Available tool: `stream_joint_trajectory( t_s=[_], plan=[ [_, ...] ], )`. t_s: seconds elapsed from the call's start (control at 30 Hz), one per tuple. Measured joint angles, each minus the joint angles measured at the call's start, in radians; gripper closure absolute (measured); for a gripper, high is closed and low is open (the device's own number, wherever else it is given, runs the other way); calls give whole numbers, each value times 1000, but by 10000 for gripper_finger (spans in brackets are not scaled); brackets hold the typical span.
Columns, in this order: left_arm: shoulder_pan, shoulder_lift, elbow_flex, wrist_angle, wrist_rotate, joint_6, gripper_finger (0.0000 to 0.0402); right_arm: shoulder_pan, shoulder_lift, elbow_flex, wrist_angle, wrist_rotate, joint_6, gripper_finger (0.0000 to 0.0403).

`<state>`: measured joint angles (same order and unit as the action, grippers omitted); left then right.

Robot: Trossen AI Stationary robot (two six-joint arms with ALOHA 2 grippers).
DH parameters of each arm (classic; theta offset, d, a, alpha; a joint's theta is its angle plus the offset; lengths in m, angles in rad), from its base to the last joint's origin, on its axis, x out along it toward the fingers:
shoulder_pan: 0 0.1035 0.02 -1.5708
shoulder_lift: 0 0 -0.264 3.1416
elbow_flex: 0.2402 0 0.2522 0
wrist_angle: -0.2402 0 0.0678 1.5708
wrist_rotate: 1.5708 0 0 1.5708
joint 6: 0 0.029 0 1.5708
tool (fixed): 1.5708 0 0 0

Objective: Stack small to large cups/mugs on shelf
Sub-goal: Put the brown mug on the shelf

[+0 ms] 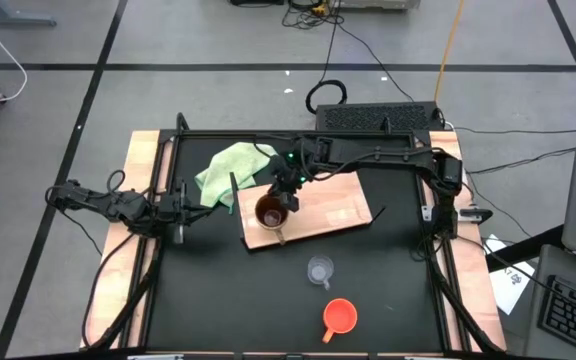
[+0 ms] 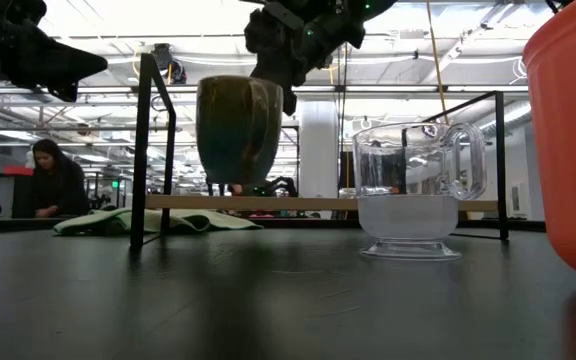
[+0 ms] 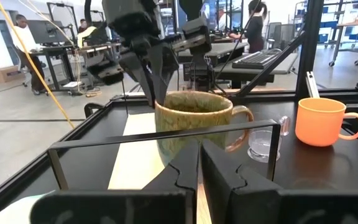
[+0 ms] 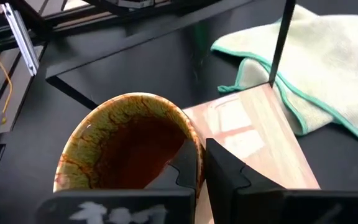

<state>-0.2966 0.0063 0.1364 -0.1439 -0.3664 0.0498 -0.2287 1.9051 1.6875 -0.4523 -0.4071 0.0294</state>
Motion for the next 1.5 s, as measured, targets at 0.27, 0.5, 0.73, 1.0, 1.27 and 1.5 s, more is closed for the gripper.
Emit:
stream_joint_trajectory(
  t_s=[0.27,0.5,0.73,1.0,1.27,1.5],
  plan=[
    [0,0,0,-4,0,0,380,0,-3,0,10,-14,21,399],
    [0,0,0,-4,1,-1,380,1,6,-2,13,-14,27,399],
    [0,0,0,-4,1,-2,380,1,5,-23,47,-15,30,399],
    [0,0,0,-4,1,-2,380,1,5,-68,82,-14,37,399],
    [0,0,0,-3,1,-2,380,-6,5,-68,79,-15,38,399],
    [0,0,0,-11,1,-1,380,-8,25,-67,86,-17,41,399]
  ],
)
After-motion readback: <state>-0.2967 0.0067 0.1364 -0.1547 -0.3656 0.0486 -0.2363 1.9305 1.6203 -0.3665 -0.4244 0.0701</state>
